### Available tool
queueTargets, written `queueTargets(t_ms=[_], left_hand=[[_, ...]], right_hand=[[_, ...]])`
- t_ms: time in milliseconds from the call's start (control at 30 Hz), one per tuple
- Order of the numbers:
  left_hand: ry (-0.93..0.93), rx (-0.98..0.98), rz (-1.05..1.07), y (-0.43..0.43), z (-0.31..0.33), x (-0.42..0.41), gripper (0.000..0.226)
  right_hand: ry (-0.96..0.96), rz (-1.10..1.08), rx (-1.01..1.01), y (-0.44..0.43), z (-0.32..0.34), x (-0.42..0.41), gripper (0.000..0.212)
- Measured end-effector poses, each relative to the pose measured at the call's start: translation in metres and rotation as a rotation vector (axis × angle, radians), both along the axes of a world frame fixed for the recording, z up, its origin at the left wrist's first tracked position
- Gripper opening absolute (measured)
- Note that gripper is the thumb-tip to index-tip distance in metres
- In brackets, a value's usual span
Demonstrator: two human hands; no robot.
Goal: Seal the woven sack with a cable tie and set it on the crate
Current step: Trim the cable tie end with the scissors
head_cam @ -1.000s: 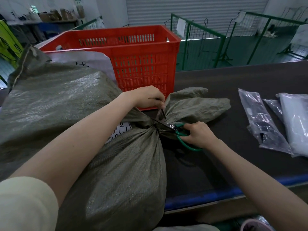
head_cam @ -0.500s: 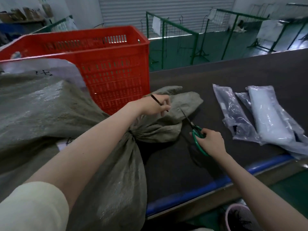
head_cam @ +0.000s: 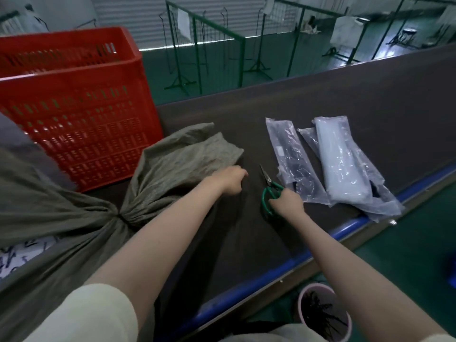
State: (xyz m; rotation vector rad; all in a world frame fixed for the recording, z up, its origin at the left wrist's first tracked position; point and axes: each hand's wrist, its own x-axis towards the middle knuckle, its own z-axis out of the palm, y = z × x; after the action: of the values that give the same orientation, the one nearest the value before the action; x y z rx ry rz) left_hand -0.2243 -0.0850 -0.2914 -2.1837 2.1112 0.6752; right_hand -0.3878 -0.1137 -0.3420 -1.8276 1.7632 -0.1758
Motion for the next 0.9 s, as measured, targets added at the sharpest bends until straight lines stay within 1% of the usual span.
queueTargets(t_ms=[100,200,300,400,500,600,667,767,867,900], left_hand=[[0.018,0.060,0.040,-0.014,-0.015,-0.011,0.053],[0.048,0.110,0.069,-0.027,-0.020,-0.025,0.061],[0.077,0.154,0.103,-0.039,-0.027,-0.038,0.062],[0.127,0.214,0.171,-0.050,-0.038,-0.044,0.068],[0.134,0.235,0.208,-0.054,-0.042,-0.042,0.072],[0.128,0.149,0.214,-0.054,-0.031,-0.028,0.060],[0.155,0.079,0.230,-0.049,-0.014,-0.014,0.047],[0.166,-0.032,0.299,-0.030,0.016,0.011,0.037],[0.213,-0.172,0.418,0.005,0.044,0.045,0.034],[0.242,-0.214,0.462,0.017,0.053,0.057,0.032]], right_hand=[[0.017,0.016,0.009,-0.011,-0.008,-0.005,0.038],[0.040,0.037,0.011,-0.019,-0.015,-0.012,0.034],[0.073,0.088,0.009,-0.024,-0.019,-0.016,0.034],[0.077,0.133,0.005,-0.027,-0.020,-0.017,0.032],[0.058,0.166,-0.060,-0.027,-0.016,-0.015,0.034],[0.006,0.217,-0.134,-0.024,-0.007,-0.005,0.034],[-0.064,0.289,-0.116,-0.017,-0.001,0.009,0.026],[-0.139,0.426,-0.017,0.001,0.005,0.042,0.018],[-0.188,0.659,0.165,0.032,0.017,0.081,0.011],[-0.184,0.755,0.217,0.044,0.020,0.092,0.018]])
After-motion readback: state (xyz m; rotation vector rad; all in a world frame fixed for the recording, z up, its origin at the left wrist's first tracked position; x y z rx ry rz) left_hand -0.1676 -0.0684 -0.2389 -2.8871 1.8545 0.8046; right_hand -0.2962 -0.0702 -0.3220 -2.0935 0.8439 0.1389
